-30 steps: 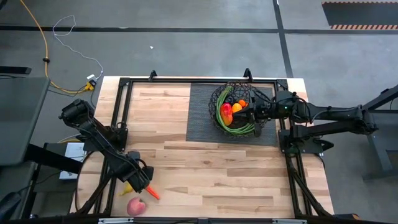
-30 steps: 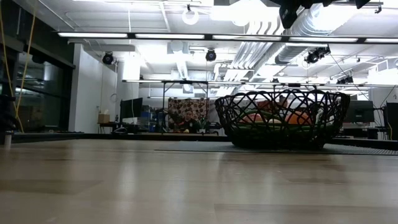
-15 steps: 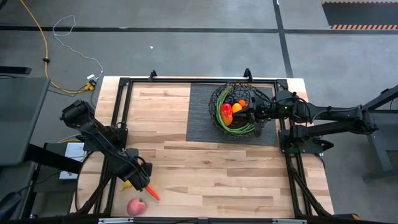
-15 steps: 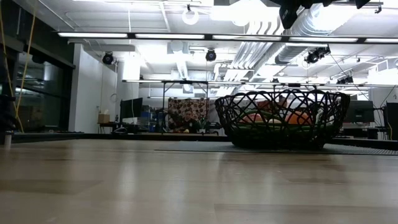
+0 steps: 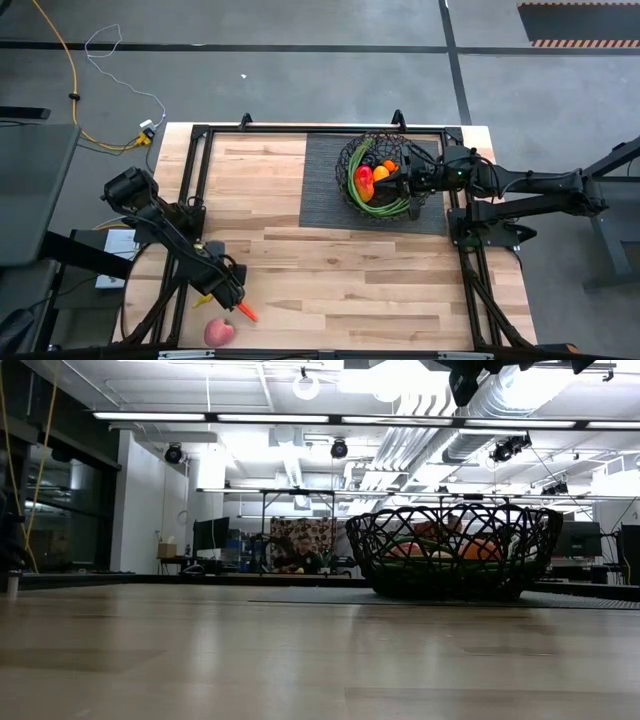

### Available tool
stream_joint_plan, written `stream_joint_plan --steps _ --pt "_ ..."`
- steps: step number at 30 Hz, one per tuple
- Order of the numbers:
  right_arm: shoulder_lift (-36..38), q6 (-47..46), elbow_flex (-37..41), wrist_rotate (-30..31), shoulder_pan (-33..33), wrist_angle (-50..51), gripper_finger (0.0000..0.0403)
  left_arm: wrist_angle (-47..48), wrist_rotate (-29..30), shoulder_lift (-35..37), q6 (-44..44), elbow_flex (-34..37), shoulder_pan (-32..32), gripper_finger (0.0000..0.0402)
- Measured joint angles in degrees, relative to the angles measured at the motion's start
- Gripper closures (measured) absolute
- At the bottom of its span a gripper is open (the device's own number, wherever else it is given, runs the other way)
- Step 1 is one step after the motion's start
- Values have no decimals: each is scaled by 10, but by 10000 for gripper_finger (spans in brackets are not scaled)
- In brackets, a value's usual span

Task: Build produce basket
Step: Put the banana into the wire basket

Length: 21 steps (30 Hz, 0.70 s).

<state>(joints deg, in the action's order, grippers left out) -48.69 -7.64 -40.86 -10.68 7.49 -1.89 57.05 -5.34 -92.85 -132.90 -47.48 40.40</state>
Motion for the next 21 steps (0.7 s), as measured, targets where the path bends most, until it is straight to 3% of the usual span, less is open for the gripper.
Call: stream_joint_plan --steps 4,15,21 --pt "0 0 0 0 0 0 403 -8 0 -7 0 -1 0 99" --pt "0 1 0 0 0 0 403 -8 3 -9 0 0 0 210" --pt "0 0 0 0 0 0 403 -8 0 -5 8 0 0 243"
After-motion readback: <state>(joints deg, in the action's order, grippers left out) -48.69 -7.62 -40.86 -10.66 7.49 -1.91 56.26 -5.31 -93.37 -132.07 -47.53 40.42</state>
